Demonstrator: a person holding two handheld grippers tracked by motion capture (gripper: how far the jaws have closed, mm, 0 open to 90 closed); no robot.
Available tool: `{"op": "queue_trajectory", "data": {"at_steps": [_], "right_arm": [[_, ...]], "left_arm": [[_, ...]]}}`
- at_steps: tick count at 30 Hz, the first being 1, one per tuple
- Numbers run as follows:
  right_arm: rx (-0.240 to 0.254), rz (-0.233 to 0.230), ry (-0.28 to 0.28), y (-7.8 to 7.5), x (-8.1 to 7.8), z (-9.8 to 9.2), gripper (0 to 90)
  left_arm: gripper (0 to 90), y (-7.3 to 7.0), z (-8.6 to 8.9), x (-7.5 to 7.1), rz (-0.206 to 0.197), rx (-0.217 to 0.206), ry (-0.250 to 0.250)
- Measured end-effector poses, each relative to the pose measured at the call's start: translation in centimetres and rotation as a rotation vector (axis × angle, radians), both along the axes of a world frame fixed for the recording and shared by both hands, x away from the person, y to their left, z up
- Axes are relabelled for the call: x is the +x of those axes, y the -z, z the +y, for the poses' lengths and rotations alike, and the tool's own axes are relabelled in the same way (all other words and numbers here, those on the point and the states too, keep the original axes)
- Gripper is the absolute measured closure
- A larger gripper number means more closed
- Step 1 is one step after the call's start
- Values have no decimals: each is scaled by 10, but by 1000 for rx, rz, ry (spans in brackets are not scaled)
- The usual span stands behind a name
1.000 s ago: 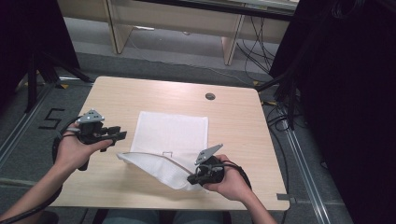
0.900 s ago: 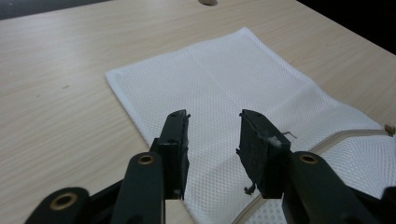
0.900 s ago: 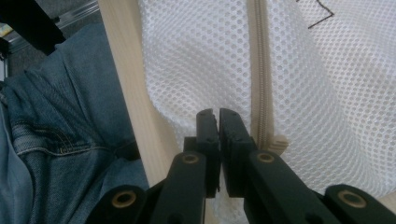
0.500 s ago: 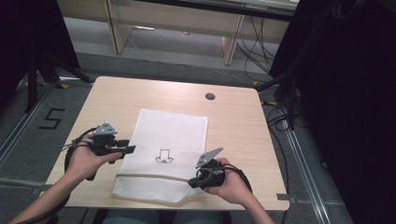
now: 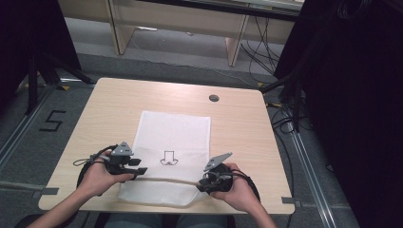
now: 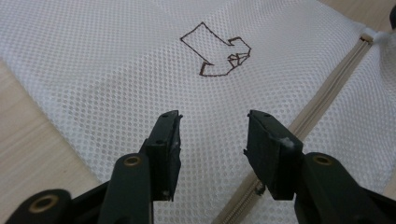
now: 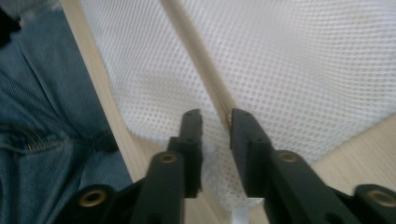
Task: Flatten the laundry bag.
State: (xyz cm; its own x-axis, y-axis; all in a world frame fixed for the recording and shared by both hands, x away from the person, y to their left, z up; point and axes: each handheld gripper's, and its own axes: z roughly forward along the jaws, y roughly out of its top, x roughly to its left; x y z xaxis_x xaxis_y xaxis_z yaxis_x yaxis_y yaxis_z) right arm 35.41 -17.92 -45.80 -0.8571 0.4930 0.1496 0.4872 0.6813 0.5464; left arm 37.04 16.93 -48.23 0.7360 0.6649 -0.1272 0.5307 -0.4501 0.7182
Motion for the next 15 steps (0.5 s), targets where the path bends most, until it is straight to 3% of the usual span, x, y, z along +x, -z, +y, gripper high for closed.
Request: {"op": "queue_trajectory", "data": {"at_steps": [2,3,4,6,7,9,11,12,13,15], "right_arm": [[58,-14,75,-4,2,-6,665],[58,-14,75,-4,2,-6,665],[81,-55,156,-4,8,-13,660],[63,-54,208,-1,12,-16,700],[56,-30,231,1,13,-16,739],[46,-5,217,5,13,-13,828],[-27,28,186,7,10,-8,883],[-27,28,186,7,10,-8,883],[-89,43,175,10,6,-2,900],[-120,41,175,13,6,0,900]], "left_arm": [[514,1,2,-1,3,2,10],[507,1,2,-1,3,2,10],[499,0,2,-1,9,-14,0],[493,-2,5,-2,-3,-16,3],[488,-2,5,-4,-3,-21,-2],[497,-3,7,-7,6,-31,2],[560,-3,9,-9,29,-22,11],[560,-2,10,-10,44,-28,17],[605,2,10,-12,72,-7,36],[628,6,11,-10,98,48,80]]}}
